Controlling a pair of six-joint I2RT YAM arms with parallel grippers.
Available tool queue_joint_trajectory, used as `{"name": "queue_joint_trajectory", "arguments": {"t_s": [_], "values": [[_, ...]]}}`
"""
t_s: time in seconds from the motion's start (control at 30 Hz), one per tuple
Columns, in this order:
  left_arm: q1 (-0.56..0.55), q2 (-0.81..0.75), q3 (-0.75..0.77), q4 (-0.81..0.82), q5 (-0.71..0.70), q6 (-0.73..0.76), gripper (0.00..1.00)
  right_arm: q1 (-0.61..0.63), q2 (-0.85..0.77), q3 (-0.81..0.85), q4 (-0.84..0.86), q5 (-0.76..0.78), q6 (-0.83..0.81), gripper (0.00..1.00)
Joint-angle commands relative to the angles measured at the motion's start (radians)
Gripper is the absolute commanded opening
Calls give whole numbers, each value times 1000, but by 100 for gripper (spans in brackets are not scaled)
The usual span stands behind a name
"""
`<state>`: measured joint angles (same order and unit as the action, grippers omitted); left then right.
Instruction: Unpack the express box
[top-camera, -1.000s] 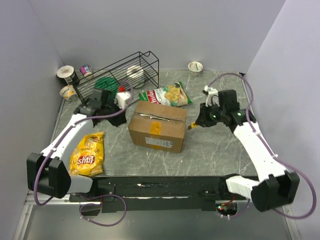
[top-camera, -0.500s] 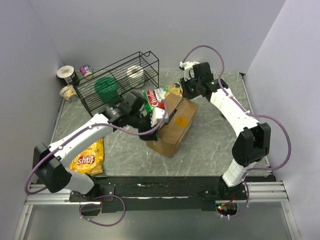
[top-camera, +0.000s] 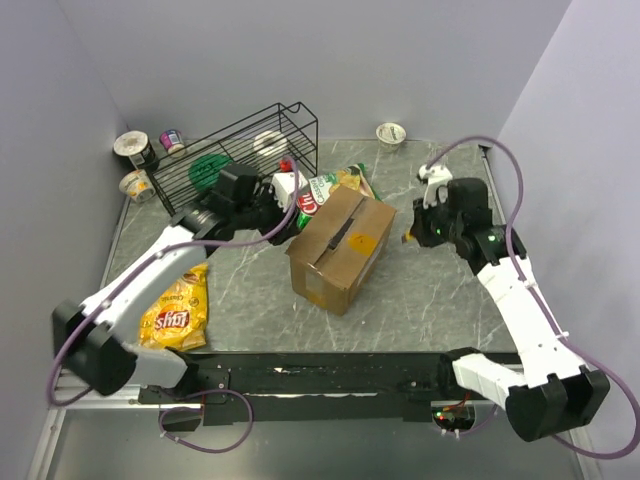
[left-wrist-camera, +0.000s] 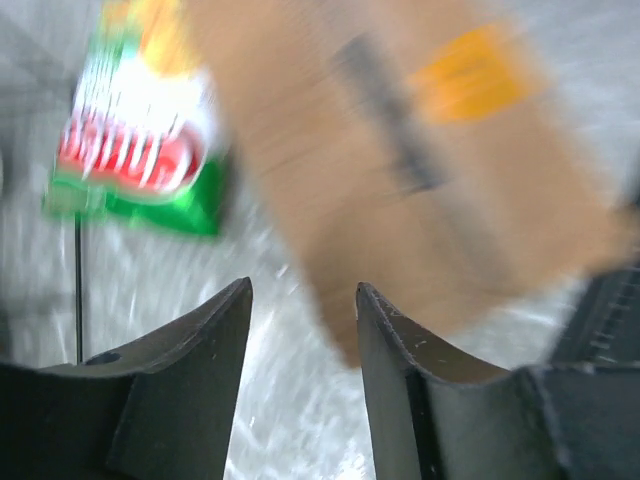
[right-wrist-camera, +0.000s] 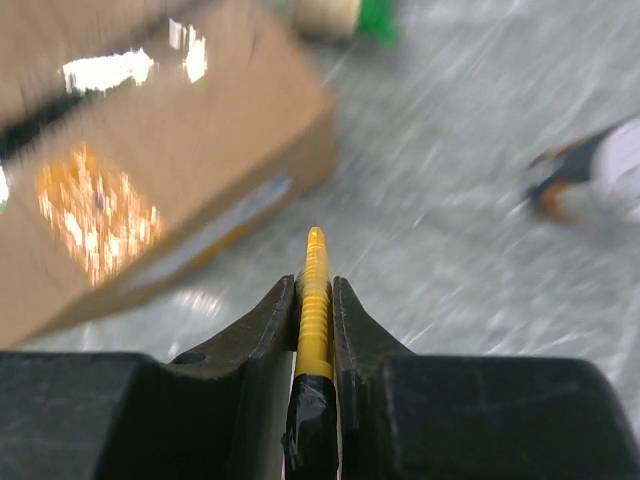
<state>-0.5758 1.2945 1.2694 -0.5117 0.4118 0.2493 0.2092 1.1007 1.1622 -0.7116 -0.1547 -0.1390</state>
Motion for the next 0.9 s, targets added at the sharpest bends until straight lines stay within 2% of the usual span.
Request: {"name": "queue_joint_trajectory", "arguments": {"t_s": [0.0,0.07,0.17,0.2,0.33,0.43,0.63,0.77,0.87], "values": [[50,84,-57,39,-183,-61,50,6,-9,-120,9,-63,68,0],[53,112,-65,16,-166,-44,50,7,8,-133,27,-83,76,0],[51,121,-90,15,-65,-22,51,28,40,-137,72,-91,72,0],[50,120,-100,16,-6,-13,52,36,50,-131,81,-98,69,0],[22,97,-111,39,73,-16,55,97,158,-62,129,-85,44,0],[-10,94,-97,33,122,-7,56,156,258,26,146,-62,-4,0],[-93,97,-54,-108,225,160,57,252,459,267,136,-94,-57,0],[-124,77,-36,-191,223,266,59,298,560,402,144,-183,-68,0],[-124,60,-2,-278,203,341,61,303,643,499,144,-195,-66,0]]}}
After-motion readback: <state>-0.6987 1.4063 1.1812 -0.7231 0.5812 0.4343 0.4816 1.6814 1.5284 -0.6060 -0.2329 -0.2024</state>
